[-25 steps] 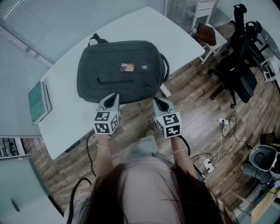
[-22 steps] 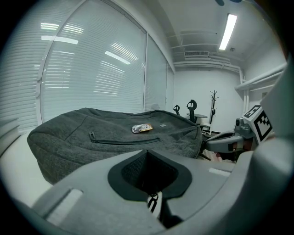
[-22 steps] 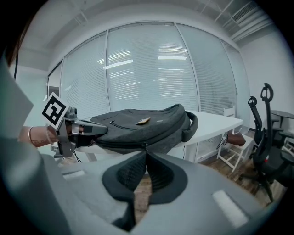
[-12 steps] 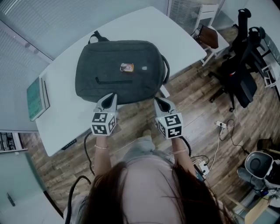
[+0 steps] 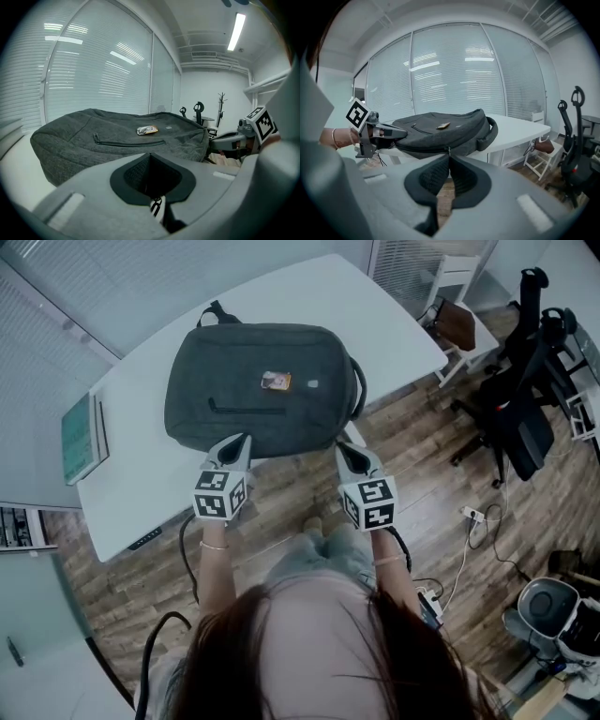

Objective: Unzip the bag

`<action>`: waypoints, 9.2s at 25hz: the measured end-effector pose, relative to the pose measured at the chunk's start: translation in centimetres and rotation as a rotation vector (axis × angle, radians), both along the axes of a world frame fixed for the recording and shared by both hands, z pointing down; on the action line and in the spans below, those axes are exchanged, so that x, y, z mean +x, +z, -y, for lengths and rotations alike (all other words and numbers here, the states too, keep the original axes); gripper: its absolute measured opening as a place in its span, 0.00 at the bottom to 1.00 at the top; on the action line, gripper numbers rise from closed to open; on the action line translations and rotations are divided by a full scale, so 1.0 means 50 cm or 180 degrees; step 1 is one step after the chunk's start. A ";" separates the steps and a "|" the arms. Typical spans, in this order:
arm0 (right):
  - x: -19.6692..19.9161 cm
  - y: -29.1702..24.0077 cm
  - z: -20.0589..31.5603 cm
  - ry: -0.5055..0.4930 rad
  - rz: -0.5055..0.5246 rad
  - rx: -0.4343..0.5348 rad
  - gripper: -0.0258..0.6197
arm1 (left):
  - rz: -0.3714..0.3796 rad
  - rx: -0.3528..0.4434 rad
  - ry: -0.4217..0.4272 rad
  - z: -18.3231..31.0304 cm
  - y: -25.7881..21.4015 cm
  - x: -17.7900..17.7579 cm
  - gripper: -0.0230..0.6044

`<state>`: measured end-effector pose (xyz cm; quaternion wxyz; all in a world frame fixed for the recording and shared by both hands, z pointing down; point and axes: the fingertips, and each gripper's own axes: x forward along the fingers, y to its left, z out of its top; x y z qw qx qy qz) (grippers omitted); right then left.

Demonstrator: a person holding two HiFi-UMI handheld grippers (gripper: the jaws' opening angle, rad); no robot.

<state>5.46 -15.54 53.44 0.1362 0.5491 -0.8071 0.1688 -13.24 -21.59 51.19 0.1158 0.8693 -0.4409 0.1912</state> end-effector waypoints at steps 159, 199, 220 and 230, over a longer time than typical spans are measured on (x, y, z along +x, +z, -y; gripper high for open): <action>-0.160 -0.085 -0.053 -0.2211 0.0270 -0.0086 0.05 | 0.0742 0.0319 -0.0284 -0.214 -0.057 0.021 0.12; -0.204 -0.074 0.077 -0.2130 0.0283 -0.0032 0.06 | 0.0453 0.0289 -0.1287 -0.218 -0.080 -0.249 0.13; -0.248 -0.064 0.136 -0.1786 0.0116 0.0112 0.06 | 0.0325 0.0241 -0.1148 -0.197 -0.071 -0.322 0.14; -0.241 -0.061 0.167 -0.1534 0.0162 0.0088 0.06 | 0.0179 0.0136 -0.0903 -0.202 -0.070 -0.318 0.13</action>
